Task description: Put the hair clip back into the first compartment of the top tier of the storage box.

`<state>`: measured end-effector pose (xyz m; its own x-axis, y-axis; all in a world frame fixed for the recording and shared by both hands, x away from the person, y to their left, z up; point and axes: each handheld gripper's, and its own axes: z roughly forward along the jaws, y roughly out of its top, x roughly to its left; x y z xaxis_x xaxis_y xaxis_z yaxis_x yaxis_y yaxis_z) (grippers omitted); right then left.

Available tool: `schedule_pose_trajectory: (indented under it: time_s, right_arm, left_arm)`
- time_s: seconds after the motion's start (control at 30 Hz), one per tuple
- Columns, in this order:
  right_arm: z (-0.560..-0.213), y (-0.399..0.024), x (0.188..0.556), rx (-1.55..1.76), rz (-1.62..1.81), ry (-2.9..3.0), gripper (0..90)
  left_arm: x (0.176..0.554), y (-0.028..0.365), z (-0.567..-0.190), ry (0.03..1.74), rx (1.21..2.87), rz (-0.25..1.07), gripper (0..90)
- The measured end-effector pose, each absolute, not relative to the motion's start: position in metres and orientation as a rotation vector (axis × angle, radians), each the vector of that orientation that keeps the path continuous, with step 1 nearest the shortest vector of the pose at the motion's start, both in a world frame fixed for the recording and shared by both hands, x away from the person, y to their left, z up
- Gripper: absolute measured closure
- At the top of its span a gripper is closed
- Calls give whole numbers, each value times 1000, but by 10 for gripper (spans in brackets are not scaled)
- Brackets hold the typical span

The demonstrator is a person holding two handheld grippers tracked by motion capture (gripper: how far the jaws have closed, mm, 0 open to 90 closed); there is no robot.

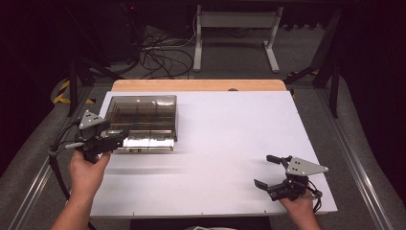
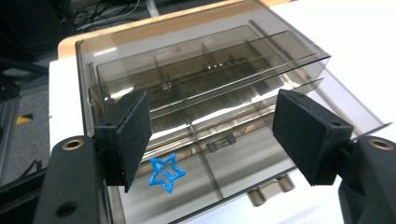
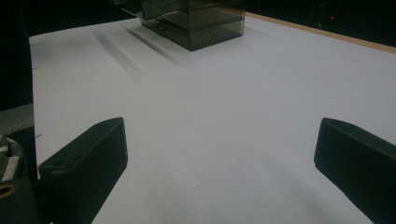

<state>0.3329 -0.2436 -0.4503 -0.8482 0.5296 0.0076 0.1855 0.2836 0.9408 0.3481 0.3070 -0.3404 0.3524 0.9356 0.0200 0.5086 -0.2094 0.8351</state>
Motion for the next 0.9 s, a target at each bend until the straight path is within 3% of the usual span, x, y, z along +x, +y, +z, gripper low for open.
schedule_pose_trajectory:
  time_s: [0.9]
  right_arm:
    - [-450,-244,332,646,1591,2255,34]
  left_arm:
    - [303,310,-351,1051,1840,637,150]
